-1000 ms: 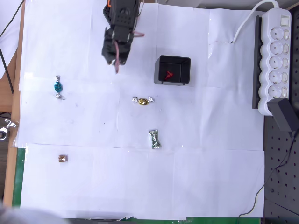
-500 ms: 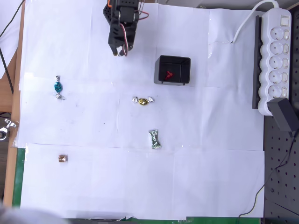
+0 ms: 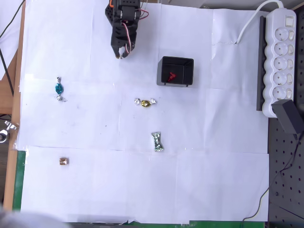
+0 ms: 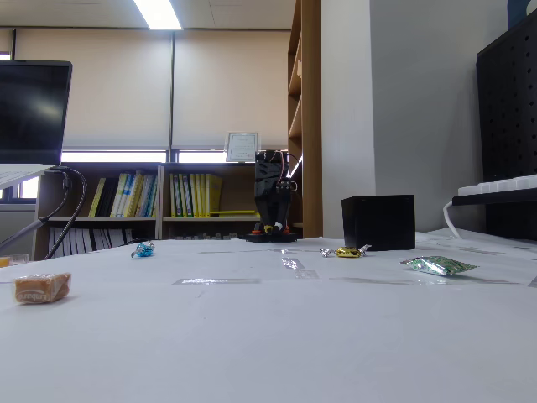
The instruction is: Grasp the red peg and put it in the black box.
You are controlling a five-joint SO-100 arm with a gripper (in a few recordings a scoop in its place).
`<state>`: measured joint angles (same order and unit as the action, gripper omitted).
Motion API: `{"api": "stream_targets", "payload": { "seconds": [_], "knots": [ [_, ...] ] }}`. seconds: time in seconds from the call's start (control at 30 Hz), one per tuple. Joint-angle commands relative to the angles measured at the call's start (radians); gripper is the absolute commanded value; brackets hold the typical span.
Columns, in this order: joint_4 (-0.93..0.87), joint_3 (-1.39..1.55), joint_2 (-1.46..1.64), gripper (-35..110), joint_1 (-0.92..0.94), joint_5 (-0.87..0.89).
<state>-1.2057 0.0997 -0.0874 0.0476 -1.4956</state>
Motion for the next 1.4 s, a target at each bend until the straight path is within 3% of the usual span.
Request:
{"api": "stream_targets", "payload": {
  "seconds": [0.0,0.6,1.3,1.37],
  "knots": [
    [-0.014,-0.025,-0.069,0,0.005,-0.018],
    [-0.235,-0.094,-0.138,0,-0.02,-0.035],
    [-0.224,-0.16,-0.14,0,-0.029,-0.006],
    [-0.224,-0.16,-0.14,5,-0.048,-0.031]
  ]
}}
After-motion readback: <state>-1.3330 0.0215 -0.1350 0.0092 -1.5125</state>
